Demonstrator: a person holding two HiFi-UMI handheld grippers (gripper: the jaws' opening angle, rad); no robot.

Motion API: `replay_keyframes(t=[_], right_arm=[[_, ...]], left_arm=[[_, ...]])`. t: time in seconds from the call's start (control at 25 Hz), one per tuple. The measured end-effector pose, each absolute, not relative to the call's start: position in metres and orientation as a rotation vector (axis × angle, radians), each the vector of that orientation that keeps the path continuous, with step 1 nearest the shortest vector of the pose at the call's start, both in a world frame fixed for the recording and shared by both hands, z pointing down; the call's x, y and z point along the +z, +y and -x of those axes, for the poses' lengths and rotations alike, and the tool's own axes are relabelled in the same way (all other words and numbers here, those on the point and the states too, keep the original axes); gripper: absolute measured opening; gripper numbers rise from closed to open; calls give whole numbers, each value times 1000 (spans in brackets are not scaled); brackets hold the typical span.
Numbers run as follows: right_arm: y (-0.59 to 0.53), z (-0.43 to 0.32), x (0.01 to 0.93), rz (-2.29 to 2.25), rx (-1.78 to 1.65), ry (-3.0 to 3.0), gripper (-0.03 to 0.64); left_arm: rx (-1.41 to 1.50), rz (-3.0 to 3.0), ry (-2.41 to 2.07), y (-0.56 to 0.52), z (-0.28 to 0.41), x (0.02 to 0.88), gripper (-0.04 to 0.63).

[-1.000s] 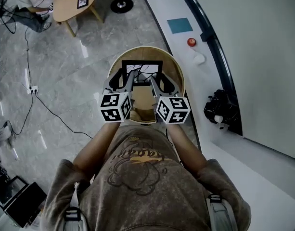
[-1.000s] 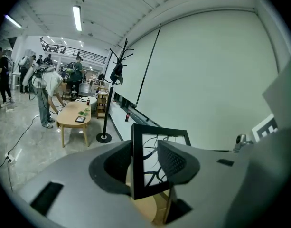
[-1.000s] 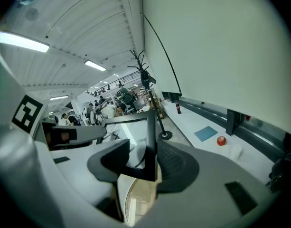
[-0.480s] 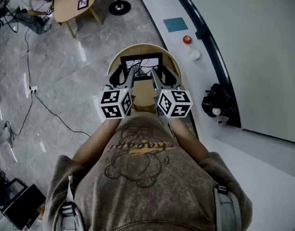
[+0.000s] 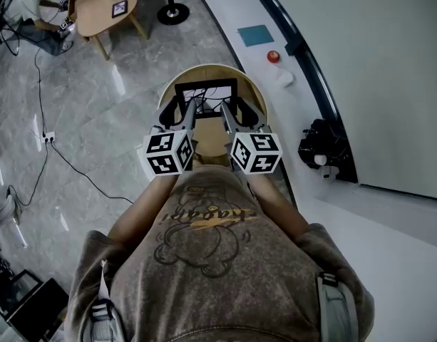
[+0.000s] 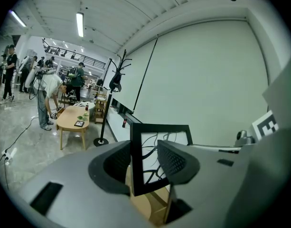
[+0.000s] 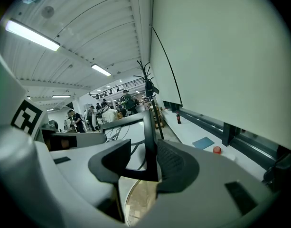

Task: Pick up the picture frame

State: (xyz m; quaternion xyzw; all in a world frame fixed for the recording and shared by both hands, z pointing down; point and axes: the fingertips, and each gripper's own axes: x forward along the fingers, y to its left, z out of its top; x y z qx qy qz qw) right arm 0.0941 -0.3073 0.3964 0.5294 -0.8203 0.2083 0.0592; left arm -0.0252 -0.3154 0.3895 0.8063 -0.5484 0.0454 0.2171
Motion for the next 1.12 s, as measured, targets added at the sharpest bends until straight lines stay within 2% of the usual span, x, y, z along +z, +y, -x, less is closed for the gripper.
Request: replay_keyframes(t=[0.2,1.12], right_arm=[[-302,-97,400,-1609,640,-2472,158],[-298,-99,412,-1584,675,-2459,158]], left_arm=[[135,-2238,-1515,-311,24,390,181],[163,-2198,-1509,-303,22,405,181]])
